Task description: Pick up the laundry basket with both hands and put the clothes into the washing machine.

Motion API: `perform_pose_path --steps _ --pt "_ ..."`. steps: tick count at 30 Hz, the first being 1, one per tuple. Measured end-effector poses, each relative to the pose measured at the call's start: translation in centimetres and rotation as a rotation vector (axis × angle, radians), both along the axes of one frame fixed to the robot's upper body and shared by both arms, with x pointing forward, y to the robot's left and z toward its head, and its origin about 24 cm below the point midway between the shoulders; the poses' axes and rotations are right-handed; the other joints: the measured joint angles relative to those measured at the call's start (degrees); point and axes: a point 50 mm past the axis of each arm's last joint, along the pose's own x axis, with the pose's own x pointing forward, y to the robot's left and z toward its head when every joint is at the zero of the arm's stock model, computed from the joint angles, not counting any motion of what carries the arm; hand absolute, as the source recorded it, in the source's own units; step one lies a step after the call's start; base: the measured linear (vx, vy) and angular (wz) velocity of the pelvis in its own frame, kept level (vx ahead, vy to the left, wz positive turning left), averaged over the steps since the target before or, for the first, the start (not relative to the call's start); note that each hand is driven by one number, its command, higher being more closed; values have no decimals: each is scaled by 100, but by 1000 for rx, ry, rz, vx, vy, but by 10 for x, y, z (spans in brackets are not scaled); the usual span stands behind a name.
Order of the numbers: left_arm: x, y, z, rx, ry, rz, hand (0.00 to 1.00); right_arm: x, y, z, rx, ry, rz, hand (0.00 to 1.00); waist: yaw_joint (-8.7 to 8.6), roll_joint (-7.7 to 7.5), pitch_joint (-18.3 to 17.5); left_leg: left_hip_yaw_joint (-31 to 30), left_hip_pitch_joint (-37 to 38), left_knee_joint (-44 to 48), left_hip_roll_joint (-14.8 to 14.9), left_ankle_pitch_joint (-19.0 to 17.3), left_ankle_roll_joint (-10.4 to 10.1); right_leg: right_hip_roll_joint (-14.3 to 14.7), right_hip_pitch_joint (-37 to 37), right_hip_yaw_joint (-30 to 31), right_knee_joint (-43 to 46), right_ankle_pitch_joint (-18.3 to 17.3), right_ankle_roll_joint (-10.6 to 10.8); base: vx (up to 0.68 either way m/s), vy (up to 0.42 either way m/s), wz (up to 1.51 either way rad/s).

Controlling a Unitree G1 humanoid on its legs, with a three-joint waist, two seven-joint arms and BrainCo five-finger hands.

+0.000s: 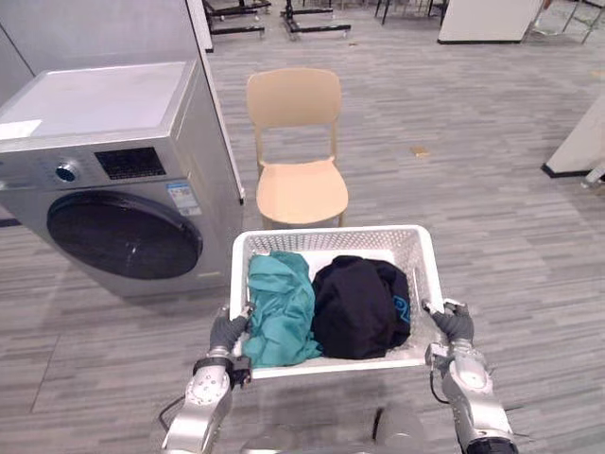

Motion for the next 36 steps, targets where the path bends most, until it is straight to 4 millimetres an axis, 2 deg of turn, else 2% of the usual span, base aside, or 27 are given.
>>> perform_pose_path --steps 1,2,3,4,5,6,7,8,9,10,11,12,13,14,16,17,18,19,20,22,24,25,29,32,35,36 --pt "2 0 -1 4 3 -4 100 0 0 0 0 0 0 100 -31 -38 -3 -158 223 -140 -17 -69 -120 136 1 140 -1137 490 41 643 -83 73" --pt "2 0 0 5 1 -5 100 0 0 0 -1 -1 0 100 -54 -89 -19 -231 341 -223 -29 -108 -180 169 17 169 -1477 692 41 605 -112 80" --pt "2 -1 -1 4 3 -9 100 0 -1 0 -4 0 0 100 -103 -72 -24 -454 606 -325 30 -207 -341 224 23 220 -1500 1321 -304 662 -154 74" --pt "2 -2 -1 3 5 -14 100 0 -3 1 -12 2 0 100 -147 81 -71 -608 752 -325 231 -240 -402 344 6 162 -1237 1884 -597 689 -165 56" --pt "3 -4 -1 -4 4 -13 100 1 -4 2 -19 -2 2 100 -90 265 -88 -635 774 -285 405 -239 -408 434 -66 90 -1005 1769 -539 717 -205 23" --pt "6 -3 -1 -3 -1 -9 100 4 -4 4 -16 -10 4 100 -51 452 -115 -731 643 108 658 -146 -558 539 -92 -73 -636 1479 -520 691 -226 18" --pt "10 -6 -2 -9 5 -10 100 4 -6 5 -22 -10 3 100 -57 505 -123 -779 270 974 772 145 -736 536 -47 -210 -367 1256 -524 683 -236 25" --pt "10 -7 -3 -13 8 -9 100 5 -8 6 -28 -14 5 100 -52 502 -121 -758 42 1513 781 456 -659 562 30 -244 -285 1149 -542 653 -217 12" --pt "7 -10 -7 -30 24 -3 100 5 -11 11 -45 -29 10 100 -22 534 -99 -607 -385 2617 899 1465 -515 648 503 -214 -626 983 -566 526 -130 -17" --pt "5 -11 -9 -37 32 0 100 5 -11 13 -51 -35 12 100 33 558 -108 -550 -593 3179 1022 1590 -446 669 800 -158 -928 925 -579 628 -90 -23" --pt "7 -12 -7 -44 18 0 100 6 -12 15 -54 -41 11 100 36 614 -137 -429 -1131 4225 1348 993 -424 813 1273 -100 -1413 901 -555 577 -17 -24" --pt "10 -12 -4 -41 1 -3 100 7 -12 16 -52 -50 10 100 89 571 -118 -438 -1675 4716 1445 480 -320 844 1621 15 -1708 900 -556 533 7 -24" --pt "11 -12 -4 -40 -2 -4 100 8 -12 17 -52 -55 10 100 148 545 -119 -433 -1905 4796 1446 279 -263 831 1764 107 -1828 901 -555 475 65 -39" --pt "12 -12 -3 -41 -8 -4 100 9 -12 19 -48 -65 8 100 224 480 -83 -465 -2377 4728 1426 -40 -234 735 2013 210 -1961 901 -550 502 202 -40" --pt "12 -12 -3 -42 -11 -4 100 9 -13 20 -48 -68 7 100 269 372 -24 -608 -2999 3969 1329 -148 -311 475 2169 266 -1877 817 -399 407 244 -33" --pt "12 -13 -3 -44 -12 -5 100 8 -14 21 -49 -72 4 100 309 390 -22 -695 -3156 2677 1357 101 -511 339 2177 278 -1646 579 -19 291 270 -22" --pt "12 -13 -5 -42 -2 -8 100 5 -15 19 -45 -66 -9 100 308 418 7 -690 -3061 2036 1361 668 -454 282 2266 448 -1473 242 324 341 333 -12" --pt "11 -12 -7 -37 9 -6 100 2 -14 16 -27 -54 -24 100 299 303 -44 -688 -2969 1865 1193 675 -441 181 2281 508 -1497 227 352 259 246 22" --pt "10 -10 -7 -25 13 -18 100 -2 -13 12 -13 -44 -36 100 282 70 -84 -639 -2798 1498 860 789 -320 -10 2359 589 -1659 230 346 181 154 37" --pt "8 -12 -9 -25 20 -29 100 -3 -14 12 -15 -40 -36 100 294 16 -84 -588 -2642 1366 610 795 -261 -197 2595 612 -1965 248 319 195 140 30" --pt "8 -9 -7 -13 15 -30 100 -2 -12 12 -11 -41 -36 100 325 -7 -97 -563 -2537 1210 540 795 -256 -210 2698 697 -2124 319 215 134 79 3" --pt "8 -7 -6 -3 13 -32 100 -2 -11 11 -6 -40 -34 100 336 -9 -98 -522 -2448 1119 544 798 -253 -193 2748 787 -2193 359 160 112 41 -12" --pt "11 -7 -4 7 5 -43 100 -2 -9 11 -10 -39 -32 100 310 -67 -199 -362 -2429 892 578 814 -276 -170 2597 970 -2319 353 161 35 -29 -34" --pt "20 -11 2 15 -24 -63 100 2 -12 14 -26 -51 -54 100 193 -103 -228 -279 -2723 819 678 884 -324 -54 2256 1095 -2384 414 71 7 -54 -26" --pt "50 -15 18 53 -93 -83 100 17 -13 24 -24 -103 -79 100 158 -155 4 -218 -3110 892 859 968 -381 116 1808 1211 -2310 546 5 -48 -47 -28" --pt "70 -17 34 71 -151 -85 100 32 -14 33 -19 -141 -96 100 139 -153 200 -217 -3456 1060 959 978 -385 200 1453 1225 -2147 565 -1 -133 -46 -16"
